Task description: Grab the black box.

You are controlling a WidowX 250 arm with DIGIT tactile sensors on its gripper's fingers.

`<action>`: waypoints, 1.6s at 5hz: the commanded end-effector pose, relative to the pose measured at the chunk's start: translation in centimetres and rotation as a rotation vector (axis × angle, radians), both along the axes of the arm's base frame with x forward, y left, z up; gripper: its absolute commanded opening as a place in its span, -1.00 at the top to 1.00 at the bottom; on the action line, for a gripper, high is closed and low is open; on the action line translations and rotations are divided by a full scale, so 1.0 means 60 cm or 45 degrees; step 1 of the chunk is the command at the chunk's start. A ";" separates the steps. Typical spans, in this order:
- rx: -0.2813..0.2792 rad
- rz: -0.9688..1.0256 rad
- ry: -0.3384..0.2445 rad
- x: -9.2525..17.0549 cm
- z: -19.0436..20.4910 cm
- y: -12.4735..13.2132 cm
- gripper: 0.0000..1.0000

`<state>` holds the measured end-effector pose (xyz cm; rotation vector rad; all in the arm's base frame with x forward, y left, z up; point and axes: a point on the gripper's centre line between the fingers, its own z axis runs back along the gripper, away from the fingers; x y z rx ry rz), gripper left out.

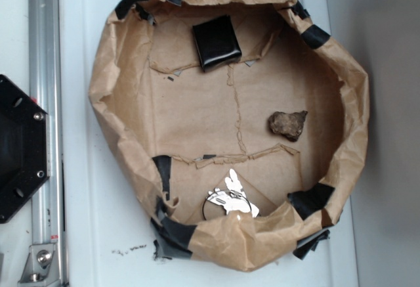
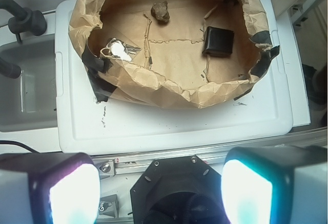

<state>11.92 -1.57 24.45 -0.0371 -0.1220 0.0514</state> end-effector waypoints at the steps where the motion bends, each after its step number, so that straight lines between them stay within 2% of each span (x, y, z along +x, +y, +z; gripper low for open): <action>1: 0.000 0.000 0.000 0.000 0.000 0.000 -1.00; 2: 0.003 0.125 -0.016 0.083 -0.011 0.002 -1.00; 3: 0.018 0.222 -0.002 0.163 -0.042 0.015 -1.00; 4: -0.018 0.373 -0.007 0.205 -0.089 0.029 -1.00; 5: 0.006 0.691 -0.027 0.205 -0.143 0.053 -1.00; 8: 0.006 0.691 -0.027 0.205 -0.143 0.053 -1.00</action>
